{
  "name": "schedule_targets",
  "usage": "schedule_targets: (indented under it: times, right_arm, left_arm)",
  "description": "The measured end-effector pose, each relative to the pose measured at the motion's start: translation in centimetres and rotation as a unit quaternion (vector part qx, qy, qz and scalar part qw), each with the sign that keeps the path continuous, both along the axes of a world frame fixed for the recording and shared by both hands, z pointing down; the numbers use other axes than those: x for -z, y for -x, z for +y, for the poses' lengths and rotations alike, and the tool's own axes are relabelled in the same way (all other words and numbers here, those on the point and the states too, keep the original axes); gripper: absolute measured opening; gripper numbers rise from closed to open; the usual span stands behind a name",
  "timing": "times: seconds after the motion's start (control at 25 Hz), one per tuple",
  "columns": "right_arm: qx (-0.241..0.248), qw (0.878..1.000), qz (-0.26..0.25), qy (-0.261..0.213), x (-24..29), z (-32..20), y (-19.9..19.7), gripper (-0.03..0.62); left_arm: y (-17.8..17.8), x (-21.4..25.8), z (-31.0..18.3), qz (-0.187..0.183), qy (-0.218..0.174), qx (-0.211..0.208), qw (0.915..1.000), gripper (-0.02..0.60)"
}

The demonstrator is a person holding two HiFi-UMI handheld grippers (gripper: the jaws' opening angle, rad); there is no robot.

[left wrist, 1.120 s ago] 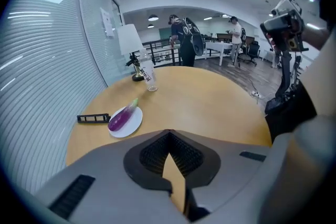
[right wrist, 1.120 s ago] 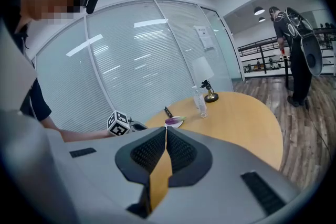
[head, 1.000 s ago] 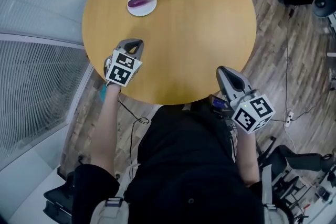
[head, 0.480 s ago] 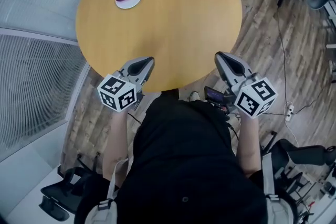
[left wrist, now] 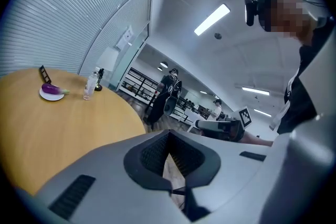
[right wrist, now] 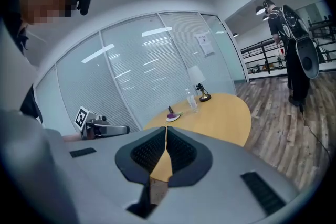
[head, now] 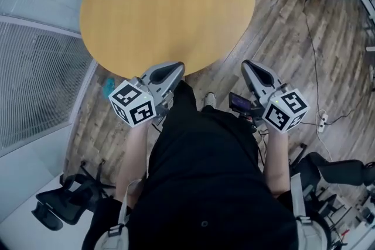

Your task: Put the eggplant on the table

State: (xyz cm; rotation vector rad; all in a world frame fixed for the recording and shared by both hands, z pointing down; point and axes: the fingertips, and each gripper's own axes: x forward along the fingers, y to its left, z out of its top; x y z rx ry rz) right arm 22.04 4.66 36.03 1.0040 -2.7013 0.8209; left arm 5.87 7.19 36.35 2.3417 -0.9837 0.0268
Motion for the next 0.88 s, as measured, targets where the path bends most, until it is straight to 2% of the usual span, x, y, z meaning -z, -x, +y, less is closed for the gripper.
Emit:
schedule_targets:
  times: [0.24, 0.4, 0.56, 0.72, 0.88]
  right_arm:
    - [0.032, 0.999, -0.006, 0.024, -1.8, 3.2, -2.9, 0.018]
    - [0.079, 0.997, -0.017, 0.016, -1.4, 4.6, -2.5, 0.018]
    - [0.138, 0.990, -0.017, -0.012, -0.5, 5.3, -0.8, 0.018]
    - [0.200, 0.978, -0.017, -0.050, 1.1, 6.8, 1.3, 0.018]
    - [0.218, 0.974, -0.013, -0.068, 2.1, 7.8, 3.3, 0.017]
  left_arm:
    - [-3.3, 0.3, 4.8, 0.009, 0.008, 0.025, 0.9996, 0.011]
    - [-4.1, 0.8, 6.7, 0.015, 0.009, 0.048, 0.9987, 0.011]
    - [-3.6, 2.2, 7.1, 0.016, -0.014, 0.063, 0.9978, 0.011]
    - [-2.5, 3.8, 7.9, 0.006, -0.043, 0.069, 0.9967, 0.011]
    - [-0.5, 4.0, 9.4, 0.002, -0.049, 0.074, 0.9961, 0.011]
